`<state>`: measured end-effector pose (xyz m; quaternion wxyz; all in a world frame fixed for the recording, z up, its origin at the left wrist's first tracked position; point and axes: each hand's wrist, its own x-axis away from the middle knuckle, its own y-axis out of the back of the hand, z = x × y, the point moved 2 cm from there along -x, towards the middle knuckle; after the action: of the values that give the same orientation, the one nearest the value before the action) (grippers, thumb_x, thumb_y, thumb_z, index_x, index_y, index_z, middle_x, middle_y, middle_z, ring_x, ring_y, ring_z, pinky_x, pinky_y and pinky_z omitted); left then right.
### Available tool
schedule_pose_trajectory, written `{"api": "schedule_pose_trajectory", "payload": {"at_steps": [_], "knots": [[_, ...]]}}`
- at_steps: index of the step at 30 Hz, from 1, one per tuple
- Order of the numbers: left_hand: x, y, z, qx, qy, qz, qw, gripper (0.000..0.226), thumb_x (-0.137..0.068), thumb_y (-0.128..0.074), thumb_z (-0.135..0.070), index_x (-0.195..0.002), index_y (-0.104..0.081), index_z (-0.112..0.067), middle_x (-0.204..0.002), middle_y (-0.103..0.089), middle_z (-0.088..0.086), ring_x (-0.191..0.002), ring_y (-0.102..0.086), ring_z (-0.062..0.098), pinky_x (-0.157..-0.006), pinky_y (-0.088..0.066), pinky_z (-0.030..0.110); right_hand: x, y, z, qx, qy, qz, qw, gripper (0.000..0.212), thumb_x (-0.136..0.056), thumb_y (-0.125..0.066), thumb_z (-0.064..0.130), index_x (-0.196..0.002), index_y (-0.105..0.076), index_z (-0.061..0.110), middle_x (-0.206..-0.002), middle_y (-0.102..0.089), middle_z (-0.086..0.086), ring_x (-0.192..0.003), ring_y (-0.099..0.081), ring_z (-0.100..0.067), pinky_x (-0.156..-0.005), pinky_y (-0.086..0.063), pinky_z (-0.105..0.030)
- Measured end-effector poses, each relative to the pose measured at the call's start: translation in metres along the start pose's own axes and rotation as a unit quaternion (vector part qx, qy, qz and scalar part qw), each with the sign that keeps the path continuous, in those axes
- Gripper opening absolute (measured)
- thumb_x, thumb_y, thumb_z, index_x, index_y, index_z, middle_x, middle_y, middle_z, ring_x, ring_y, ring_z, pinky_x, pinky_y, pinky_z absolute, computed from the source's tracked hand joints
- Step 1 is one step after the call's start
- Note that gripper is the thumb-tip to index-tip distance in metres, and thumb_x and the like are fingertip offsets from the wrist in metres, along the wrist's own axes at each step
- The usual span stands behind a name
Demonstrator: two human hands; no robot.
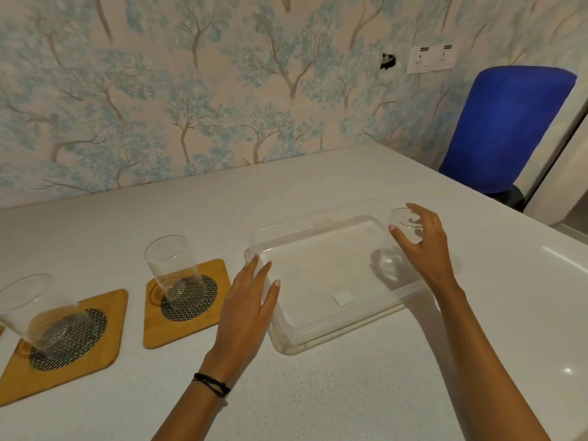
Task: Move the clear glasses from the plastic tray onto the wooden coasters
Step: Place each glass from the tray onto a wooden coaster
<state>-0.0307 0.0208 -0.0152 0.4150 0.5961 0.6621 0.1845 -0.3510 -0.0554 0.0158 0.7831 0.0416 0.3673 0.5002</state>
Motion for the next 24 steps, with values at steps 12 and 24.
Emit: {"api": "schedule_pose_trajectory", "payload": {"at_steps": [12,24], "knots": [[0.006,-0.002,-0.002,0.047,0.044,-0.045,0.997,0.069,-0.086,-0.033,-0.056,-0.145,-0.027,-0.022,-0.153,-0.028,-0.006,-0.138,-0.029,0.015,-0.108,-0.024,0.030,0.016,0.000,0.007,0.032,-0.014,-0.045,0.998,0.061,-0.078,-0.070,0.034,-0.132,-0.045,0.018,-0.131,-0.051,-0.011,-0.115,-0.052,-0.025,-0.094,-0.047,-0.038],[0.010,-0.009,0.004,0.119,0.059,-0.051,0.990,0.067,-0.085,-0.029,-0.065,-0.145,-0.022,-0.034,-0.153,-0.028,-0.011,-0.135,-0.032,0.010,-0.107,-0.033,0.036,0.033,-0.020,0.051,-0.005,0.080,-0.012,0.997,0.056,-0.077,-0.071,0.035,-0.127,-0.050,0.019,-0.122,-0.057,-0.009,-0.099,-0.052,-0.011,-0.083,-0.042,-0.020]]}}
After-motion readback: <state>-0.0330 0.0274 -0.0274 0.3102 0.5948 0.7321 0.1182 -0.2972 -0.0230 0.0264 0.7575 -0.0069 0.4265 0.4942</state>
